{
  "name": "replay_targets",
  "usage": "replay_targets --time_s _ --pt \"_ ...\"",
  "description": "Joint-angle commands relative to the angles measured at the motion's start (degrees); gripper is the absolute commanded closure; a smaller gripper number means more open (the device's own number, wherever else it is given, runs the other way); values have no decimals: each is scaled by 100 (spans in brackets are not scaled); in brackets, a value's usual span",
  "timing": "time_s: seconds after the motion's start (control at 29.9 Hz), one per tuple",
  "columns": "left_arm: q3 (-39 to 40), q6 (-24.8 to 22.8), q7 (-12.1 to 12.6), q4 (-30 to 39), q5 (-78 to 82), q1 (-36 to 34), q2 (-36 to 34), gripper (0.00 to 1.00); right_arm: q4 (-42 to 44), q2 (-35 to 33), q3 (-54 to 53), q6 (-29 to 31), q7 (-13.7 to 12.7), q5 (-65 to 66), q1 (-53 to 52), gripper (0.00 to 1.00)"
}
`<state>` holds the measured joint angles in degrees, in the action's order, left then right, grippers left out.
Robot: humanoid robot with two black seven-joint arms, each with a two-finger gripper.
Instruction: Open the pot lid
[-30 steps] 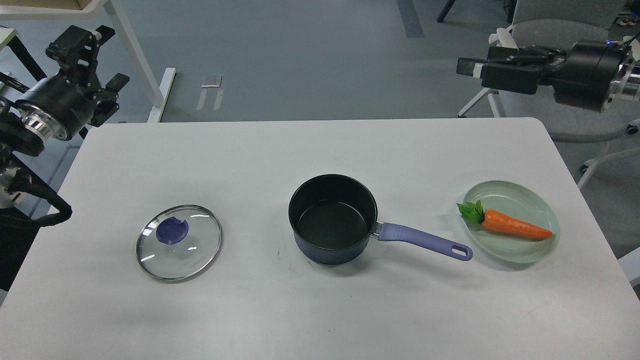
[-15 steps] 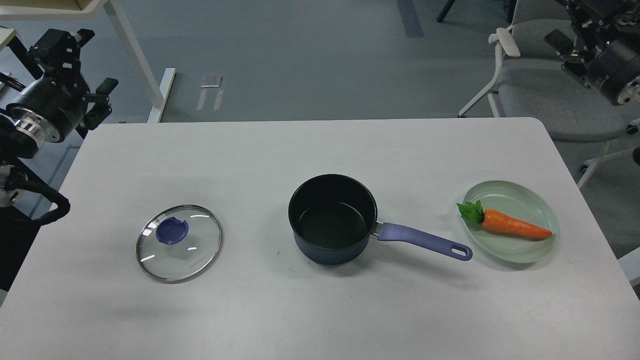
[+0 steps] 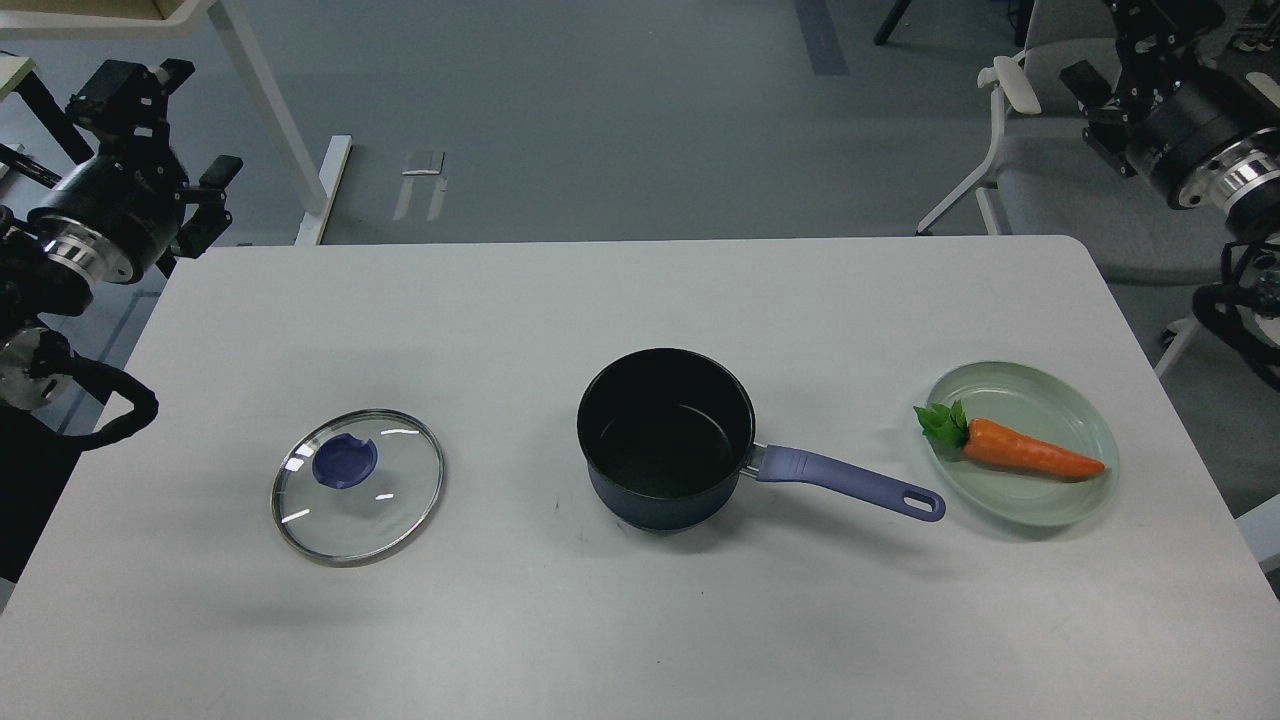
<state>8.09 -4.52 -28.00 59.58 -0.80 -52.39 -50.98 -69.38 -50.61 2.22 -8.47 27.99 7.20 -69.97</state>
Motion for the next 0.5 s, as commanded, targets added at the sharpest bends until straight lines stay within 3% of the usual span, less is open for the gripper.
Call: replay_targets --time_s 0.0,0.3,0.47 --pt "0 12 0 -25 -8 71 -9 1 170 86 -29 3 1 -552 62 1" --pt "18 -137 0 -192 -17 176 290 1 575 385 -160 336 1 -1458 474 0" --pt "140 -216 0 -420 -17 264 527 1 619 455 -573 819 1 -1766 984 0"
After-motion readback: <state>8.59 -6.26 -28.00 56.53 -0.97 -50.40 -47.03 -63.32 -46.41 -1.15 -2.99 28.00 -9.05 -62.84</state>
